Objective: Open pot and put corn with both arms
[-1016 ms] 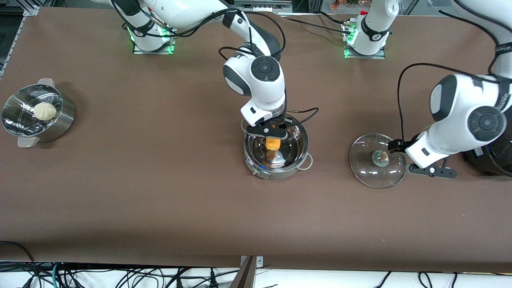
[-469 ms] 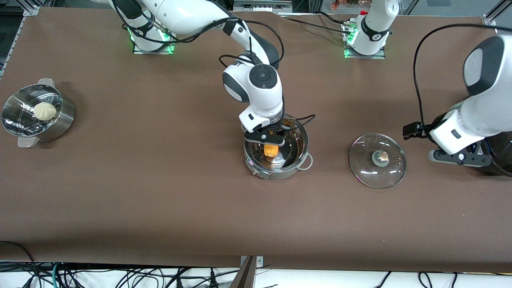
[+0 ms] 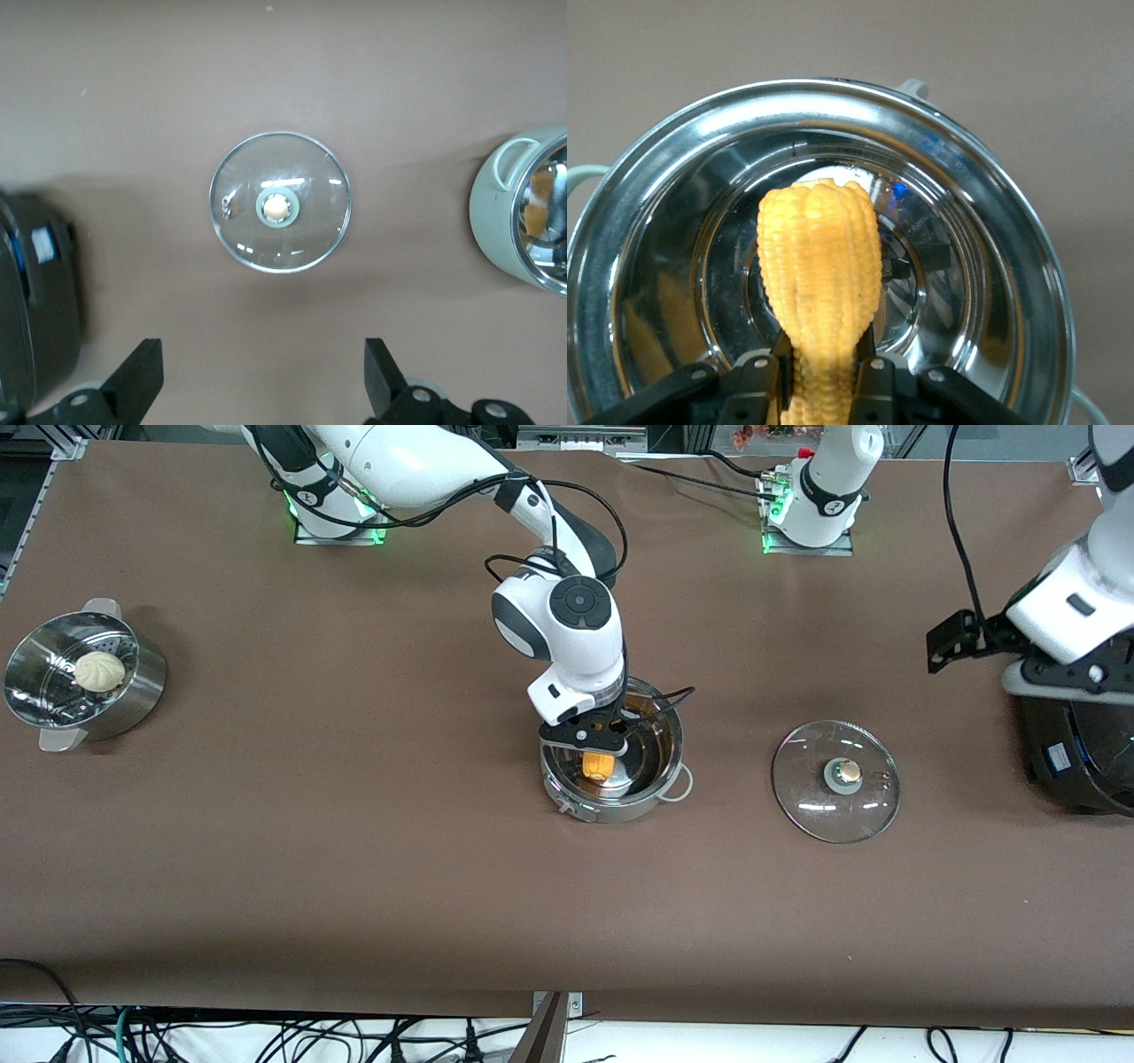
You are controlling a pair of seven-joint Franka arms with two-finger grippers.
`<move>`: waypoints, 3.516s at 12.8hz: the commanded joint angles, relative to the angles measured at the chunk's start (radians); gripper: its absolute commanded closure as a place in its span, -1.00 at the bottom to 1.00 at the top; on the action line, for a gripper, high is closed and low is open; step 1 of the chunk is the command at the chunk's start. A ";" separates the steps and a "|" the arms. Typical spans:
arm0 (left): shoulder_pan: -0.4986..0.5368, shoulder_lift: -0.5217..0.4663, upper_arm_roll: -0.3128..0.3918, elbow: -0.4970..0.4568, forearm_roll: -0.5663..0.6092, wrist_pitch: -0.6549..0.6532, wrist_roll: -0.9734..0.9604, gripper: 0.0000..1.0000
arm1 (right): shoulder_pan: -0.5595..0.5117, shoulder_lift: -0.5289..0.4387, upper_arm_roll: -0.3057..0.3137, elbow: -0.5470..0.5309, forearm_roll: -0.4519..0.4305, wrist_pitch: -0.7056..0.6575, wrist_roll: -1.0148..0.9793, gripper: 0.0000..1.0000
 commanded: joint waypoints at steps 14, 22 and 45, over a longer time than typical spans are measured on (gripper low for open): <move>-0.004 -0.104 0.050 -0.170 -0.057 0.129 -0.047 -1.00 | -0.013 -0.082 -0.027 0.040 -0.073 -0.197 -0.176 -0.99; -0.006 -0.079 0.038 -0.133 -0.044 0.116 -0.058 -1.00 | -0.243 -0.217 -0.037 0.026 -0.010 -0.384 -0.490 -0.99; -0.001 -0.078 0.040 -0.130 -0.044 0.096 -0.052 -1.00 | -0.788 -0.595 -0.046 -0.416 0.123 -0.352 -0.954 -1.00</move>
